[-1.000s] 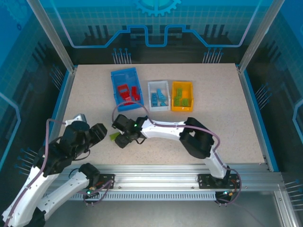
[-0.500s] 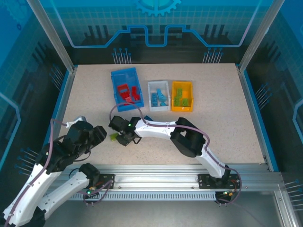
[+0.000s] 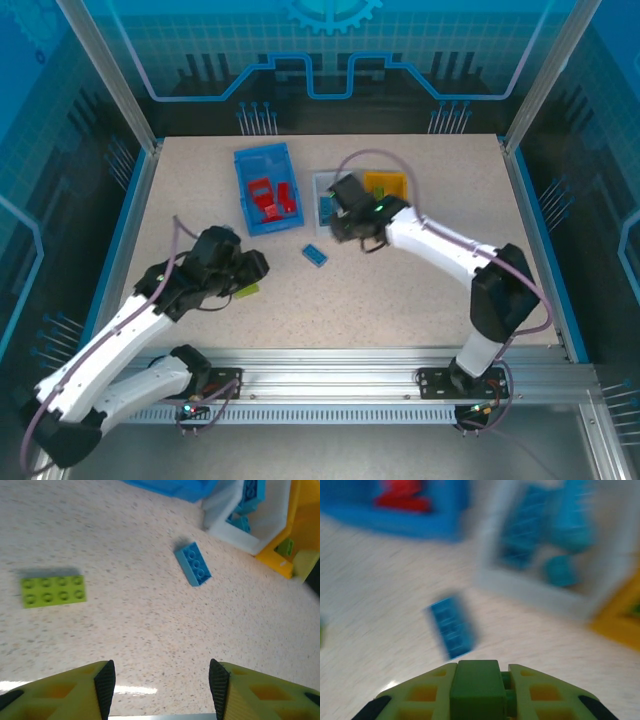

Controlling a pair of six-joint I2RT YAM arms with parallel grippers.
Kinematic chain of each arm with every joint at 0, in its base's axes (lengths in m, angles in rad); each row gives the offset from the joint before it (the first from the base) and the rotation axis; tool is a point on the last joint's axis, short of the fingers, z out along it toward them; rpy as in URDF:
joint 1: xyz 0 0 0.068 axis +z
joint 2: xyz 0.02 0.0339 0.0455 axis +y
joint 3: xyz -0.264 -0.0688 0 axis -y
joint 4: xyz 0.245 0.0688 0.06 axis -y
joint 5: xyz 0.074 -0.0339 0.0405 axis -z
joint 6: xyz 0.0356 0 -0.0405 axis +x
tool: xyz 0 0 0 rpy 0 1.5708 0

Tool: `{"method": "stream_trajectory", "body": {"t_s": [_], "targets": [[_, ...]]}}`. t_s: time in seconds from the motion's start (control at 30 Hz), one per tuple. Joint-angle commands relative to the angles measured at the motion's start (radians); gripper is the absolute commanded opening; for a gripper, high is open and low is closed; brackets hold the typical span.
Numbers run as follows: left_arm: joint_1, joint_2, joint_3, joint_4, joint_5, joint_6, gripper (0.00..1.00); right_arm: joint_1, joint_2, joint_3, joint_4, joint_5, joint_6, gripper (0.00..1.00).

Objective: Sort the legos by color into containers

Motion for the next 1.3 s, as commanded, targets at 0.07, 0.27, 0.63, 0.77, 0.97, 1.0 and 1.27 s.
{"method": "stream_trajectory", "body": {"t_s": [0.07,0.27,0.63,0.77,0.97,1.0,1.27], "targets": [[-0.054,0.12,-0.003,0.198,0.03,0.042,0.56,-0.195,0.132,0.1,-0.012,0.007,-0.007,0.14],[-0.095,0.285,0.017,0.296,0.008,0.061,0.57,-0.26,0.397,0.406,-0.156,0.062,-0.007,0.19],[-0.128,0.533,0.061,0.369,-0.022,0.011,0.65,-0.245,0.341,0.439,-0.158,0.096,-0.029,0.52],[-0.129,0.638,0.117,0.353,-0.056,-0.022,0.69,-0.227,0.233,0.394,-0.156,0.108,-0.031,0.54],[-0.142,0.823,0.246,0.322,-0.13,-0.097,0.78,-0.143,-0.013,0.172,-0.08,0.1,-0.032,0.55],[-0.142,0.855,0.269,0.315,-0.144,-0.11,0.78,-0.124,-0.053,0.129,-0.069,0.1,-0.025,0.55],[-0.137,1.025,0.399,0.281,-0.222,-0.139,0.75,0.006,-0.309,-0.103,-0.069,0.125,0.05,0.56]]}}
